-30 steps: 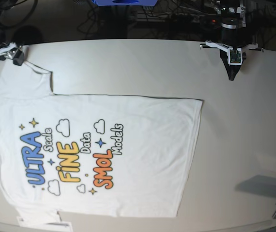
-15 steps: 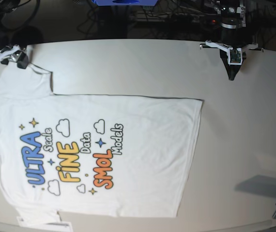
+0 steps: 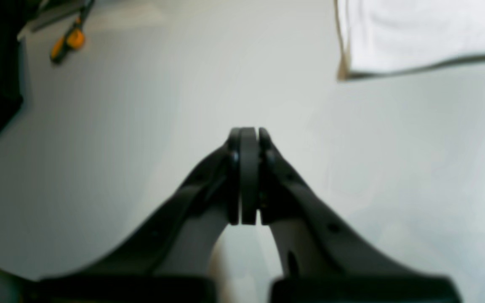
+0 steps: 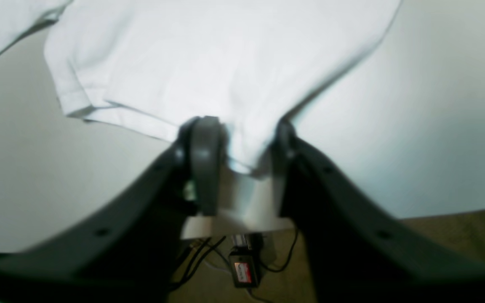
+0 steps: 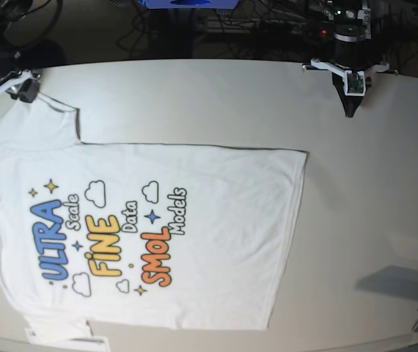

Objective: Fold the T-shirt properly
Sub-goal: 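Grasp the shoulder edge of the T-shirt with the right gripper, then move the left gripper down to the opposite shoulder and grasp it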

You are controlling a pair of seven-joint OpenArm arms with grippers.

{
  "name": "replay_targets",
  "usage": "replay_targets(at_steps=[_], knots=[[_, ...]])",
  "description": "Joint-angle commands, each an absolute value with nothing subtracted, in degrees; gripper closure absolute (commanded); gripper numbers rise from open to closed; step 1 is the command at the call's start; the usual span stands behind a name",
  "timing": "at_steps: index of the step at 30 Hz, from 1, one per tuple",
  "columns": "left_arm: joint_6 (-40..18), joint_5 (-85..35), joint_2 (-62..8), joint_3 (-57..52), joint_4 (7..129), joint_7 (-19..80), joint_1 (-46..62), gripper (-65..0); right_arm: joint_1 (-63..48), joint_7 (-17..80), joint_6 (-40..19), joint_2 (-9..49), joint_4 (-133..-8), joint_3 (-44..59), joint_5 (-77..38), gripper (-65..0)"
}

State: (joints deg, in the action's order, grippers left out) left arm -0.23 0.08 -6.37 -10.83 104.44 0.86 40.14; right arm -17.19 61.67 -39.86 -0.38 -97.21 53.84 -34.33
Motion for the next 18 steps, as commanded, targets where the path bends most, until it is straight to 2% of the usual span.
replay_targets(at_steps=[1,3,4,5,9,10,13,18], knots=[[0.2,0.0,-6.8,-11.0,104.9,-0.6,40.5,-0.5,-17.3,61.3,-40.0,0.4,-98.0,53.9,-34.9,-7.8],[0.2,-0.1,-6.8,-11.0,104.4,-0.6,40.5,-2.5,-17.3,61.3,-40.0,1.1,-97.9,53.6,-34.9,-2.3],[0.2,-0.3,-6.8,-11.0,104.3,-0.6,40.5,-6.2,-17.3,61.3,-40.0,1.2,-97.9,53.2,-34.9,-0.3],[0.2,-1.2,-6.8,-11.0,104.3,-0.6,40.5,-11.3,-17.3,61.3,-40.0,1.2,-97.9,53.2,-34.9,0.0],[0.2,-11.6,-8.0,-11.1,104.4,-0.6,40.5,-38.1,-17.3,61.3,-40.0,1.2,-97.9,53.2,-34.9,0.0],[0.2,-14.6,-9.5,-11.2,104.5,-0.6,40.4,-42.5,-17.3,61.3,-40.0,1.2,-97.9,53.1,-34.9,0.0],[0.2,-24.1,-13.1,-10.7,104.7,1.5,40.2,-44.2,-17.3,61.4,-40.0,1.2,-97.9,53.1,-34.9,0.0],[0.1,-41.4,-17.1,-11.3,104.2,14.3,34.7,-45.2,-17.3,61.6,-40.0,1.2,-97.9,53.1,-34.9,0.0]])
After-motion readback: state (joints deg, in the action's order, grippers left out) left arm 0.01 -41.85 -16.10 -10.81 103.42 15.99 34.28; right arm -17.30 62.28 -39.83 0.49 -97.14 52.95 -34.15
